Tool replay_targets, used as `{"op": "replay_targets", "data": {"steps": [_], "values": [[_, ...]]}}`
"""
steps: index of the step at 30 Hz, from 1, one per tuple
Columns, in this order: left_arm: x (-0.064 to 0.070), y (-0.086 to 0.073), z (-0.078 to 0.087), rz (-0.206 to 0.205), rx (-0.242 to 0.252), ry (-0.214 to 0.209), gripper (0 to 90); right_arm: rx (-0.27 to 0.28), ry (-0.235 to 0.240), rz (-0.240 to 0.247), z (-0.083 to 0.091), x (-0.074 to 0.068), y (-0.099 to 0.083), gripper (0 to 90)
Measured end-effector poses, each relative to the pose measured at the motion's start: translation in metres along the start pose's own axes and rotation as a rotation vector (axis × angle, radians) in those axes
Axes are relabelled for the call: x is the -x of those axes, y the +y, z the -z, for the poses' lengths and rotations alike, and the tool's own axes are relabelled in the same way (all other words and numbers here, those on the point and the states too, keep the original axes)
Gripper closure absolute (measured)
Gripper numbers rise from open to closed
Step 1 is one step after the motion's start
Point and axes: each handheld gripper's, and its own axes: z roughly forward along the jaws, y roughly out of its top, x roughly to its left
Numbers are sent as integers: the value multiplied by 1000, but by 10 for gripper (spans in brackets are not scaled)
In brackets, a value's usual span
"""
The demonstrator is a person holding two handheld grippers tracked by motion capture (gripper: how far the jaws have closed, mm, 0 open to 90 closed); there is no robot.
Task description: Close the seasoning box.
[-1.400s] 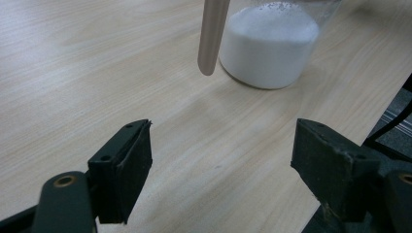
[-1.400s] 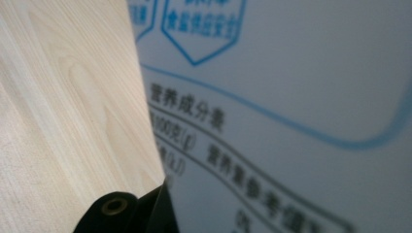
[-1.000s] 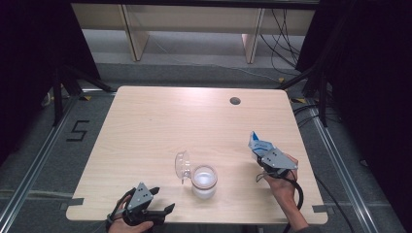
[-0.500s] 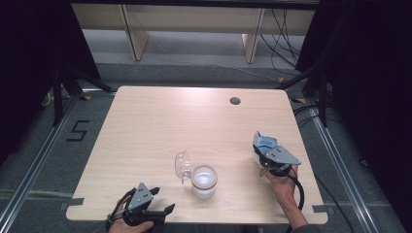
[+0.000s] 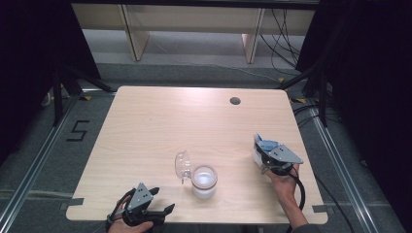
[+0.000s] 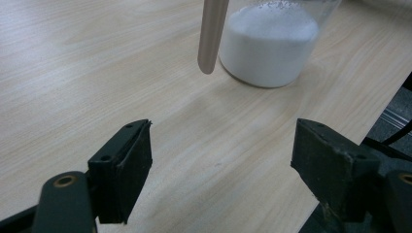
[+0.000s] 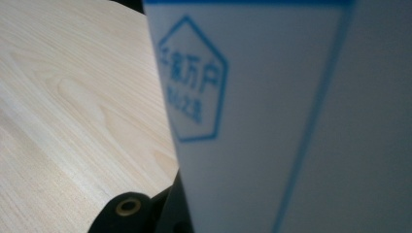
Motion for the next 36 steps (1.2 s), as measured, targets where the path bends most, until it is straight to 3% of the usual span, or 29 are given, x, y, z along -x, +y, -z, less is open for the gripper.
{"op": "replay_targets", "data": {"steps": [2,3,4,5,6,7,8,10,11,18,19,20,24,25,32,36], "values": [[1,0,0,10,14,-5,221,8,2,14,0,2,-1,860],[1,0,0,8,12,-5,221,18,-8,1,-1,2,-1,852],[0,0,0,5,5,0,221,-6,16,-27,0,1,-1,835],[-2,1,0,-28,5,-2,221,3,6,-30,0,2,-1,805],[-2,1,0,-28,5,-2,221,3,6,-30,0,2,-1,805],[1,0,0,5,14,-6,221,18,-6,-41,1,4,-2,743],[1,0,0,2,15,-6,221,8,-5,-71,2,2,-2,712],[1,0,0,2,14,-6,221,9,-3,-87,4,4,-2,646],[1,0,0,2,14,-6,221,34,3,-82,3,5,-2,608],[1,0,0,5,11,-3,221,42,-13,-115,8,4,-1,474],[1,0,0,9,13,-8,221,39,-9,-126,10,4,-2,452],[1,0,0,9,13,-8,221,30,-5,-167,11,1,-2,430],[-1,1,1,-14,10,-8,221,47,-16,-186,16,1,1,341],[-1,1,1,-9,14,-9,221,61,1,-177,16,2,1,328],[-1,1,1,-14,10,-8,221,46,-17,-204,26,-1,3,229],[-1,1,1,-14,9,-8,221,30,-60,-215,36,0,2,193]]}}
